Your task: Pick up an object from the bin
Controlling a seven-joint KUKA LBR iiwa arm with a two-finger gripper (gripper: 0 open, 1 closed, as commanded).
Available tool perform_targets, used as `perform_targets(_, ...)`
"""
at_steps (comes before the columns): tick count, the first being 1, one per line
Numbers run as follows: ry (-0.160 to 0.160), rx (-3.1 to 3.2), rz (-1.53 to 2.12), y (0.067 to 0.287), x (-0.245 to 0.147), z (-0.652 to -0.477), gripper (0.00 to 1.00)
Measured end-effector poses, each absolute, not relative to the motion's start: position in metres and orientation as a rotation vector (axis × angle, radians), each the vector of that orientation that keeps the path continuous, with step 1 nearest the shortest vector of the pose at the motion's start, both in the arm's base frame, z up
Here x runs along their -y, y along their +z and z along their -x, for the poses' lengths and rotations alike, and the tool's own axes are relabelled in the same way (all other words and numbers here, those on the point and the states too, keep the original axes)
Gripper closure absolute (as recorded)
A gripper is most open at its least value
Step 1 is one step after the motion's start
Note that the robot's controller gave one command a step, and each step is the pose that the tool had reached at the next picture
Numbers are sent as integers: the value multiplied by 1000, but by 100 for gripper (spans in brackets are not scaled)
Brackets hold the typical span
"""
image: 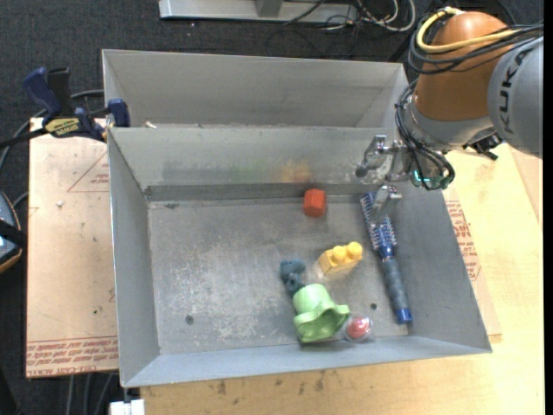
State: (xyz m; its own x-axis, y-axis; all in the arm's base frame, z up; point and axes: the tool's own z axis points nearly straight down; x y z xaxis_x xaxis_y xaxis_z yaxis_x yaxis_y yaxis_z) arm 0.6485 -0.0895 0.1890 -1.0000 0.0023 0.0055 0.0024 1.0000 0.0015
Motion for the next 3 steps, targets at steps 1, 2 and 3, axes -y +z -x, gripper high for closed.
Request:
perform_targets(1, -4, 3091, -544, 79, 104, -578, 0)
perform_targets(2, 1, 3098, -571, 78, 68, -619, 0)
perform_targets(3, 2, 3099, -566, 80, 71, -619, 100)
